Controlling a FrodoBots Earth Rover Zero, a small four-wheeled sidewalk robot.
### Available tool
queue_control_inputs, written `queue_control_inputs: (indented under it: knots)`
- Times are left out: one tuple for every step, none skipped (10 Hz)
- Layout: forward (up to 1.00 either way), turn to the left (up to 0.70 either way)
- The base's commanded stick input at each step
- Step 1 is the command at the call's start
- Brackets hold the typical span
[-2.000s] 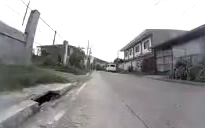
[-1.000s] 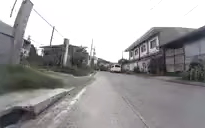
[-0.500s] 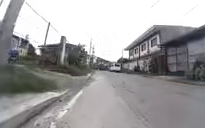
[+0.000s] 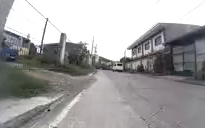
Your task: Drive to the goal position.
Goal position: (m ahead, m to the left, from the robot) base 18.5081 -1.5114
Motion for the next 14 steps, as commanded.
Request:
queue_control_inputs:
  knots:
    - [1.0, 0.0]
    - [1.0, 0.0]
    - [1.0, 0.0]
    - [1.0, 0.0]
    - [1.0, -0.31]
    - [1.0, -0.14]
    - [1.0, 0.0]
    - [1.0, 0.0]
    - [1.0, 0.0]
    - [1.0, 0.0]
    - [1.0, 0.0]
    - [1.0, 0.0]
    - [1.0, 0.0]
    - [1.0, -0.04]
